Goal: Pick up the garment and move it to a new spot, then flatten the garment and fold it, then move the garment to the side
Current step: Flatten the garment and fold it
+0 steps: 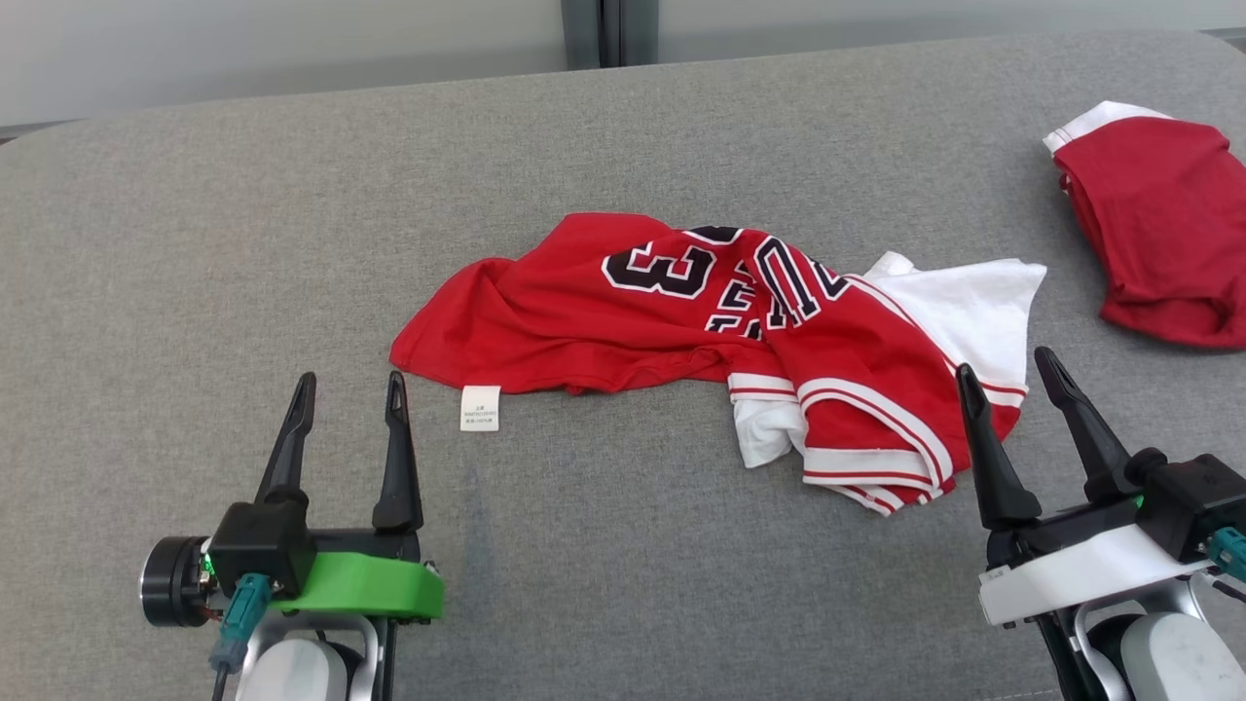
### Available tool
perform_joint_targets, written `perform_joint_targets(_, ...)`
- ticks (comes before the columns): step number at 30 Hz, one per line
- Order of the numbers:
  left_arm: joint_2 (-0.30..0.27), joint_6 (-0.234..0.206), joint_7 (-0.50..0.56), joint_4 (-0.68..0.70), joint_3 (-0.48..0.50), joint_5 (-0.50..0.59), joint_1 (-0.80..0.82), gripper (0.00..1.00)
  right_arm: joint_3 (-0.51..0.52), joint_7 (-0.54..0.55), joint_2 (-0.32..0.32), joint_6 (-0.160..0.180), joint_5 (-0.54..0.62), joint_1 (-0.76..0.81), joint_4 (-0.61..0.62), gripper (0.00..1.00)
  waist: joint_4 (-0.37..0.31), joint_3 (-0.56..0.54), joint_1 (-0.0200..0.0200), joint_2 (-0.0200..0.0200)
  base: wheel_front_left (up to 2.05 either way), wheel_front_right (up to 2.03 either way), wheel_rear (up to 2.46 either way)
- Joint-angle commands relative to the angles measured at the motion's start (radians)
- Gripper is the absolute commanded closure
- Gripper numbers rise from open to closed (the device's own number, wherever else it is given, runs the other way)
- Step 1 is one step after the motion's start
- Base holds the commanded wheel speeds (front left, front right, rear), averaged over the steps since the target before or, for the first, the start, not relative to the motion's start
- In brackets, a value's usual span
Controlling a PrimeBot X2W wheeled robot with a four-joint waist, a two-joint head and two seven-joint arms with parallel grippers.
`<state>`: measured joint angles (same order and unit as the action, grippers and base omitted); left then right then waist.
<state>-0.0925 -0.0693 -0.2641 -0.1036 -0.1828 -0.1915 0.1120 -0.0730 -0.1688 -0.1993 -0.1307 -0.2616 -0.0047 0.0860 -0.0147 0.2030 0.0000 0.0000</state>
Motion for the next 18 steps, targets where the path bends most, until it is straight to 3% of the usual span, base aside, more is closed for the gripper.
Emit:
perform_joint_targets(1,-0.007,-0.004,0.0,0.0,0.001,-0.005,-0.004,0.0,0.001,0.005,0.004,0.0,-0.003,0.005,0.002,0.0,0.001,0.0,0.0,0.0,0.0,0.0,0.0)
perform_joint_targets(9,-0.003,-0.006,0.0,0.015,-0.01,0.002,0.025,0.0,-0.016,0.034,0.01,0.0,-0.021,0.034,-0.098,0.0,0.011,0.023,0.0,0.0,0.0,0.0,0.0)
perform_joint_targets(18,-0.001,-0.006,0.0,0.028,-0.013,0.008,0.06,0.0,0.028,-0.011,0.018,0.0,-0.075,-0.043,-0.326,0.0,0.019,0.071,0.0,0.0,0.0,0.0,0.0)
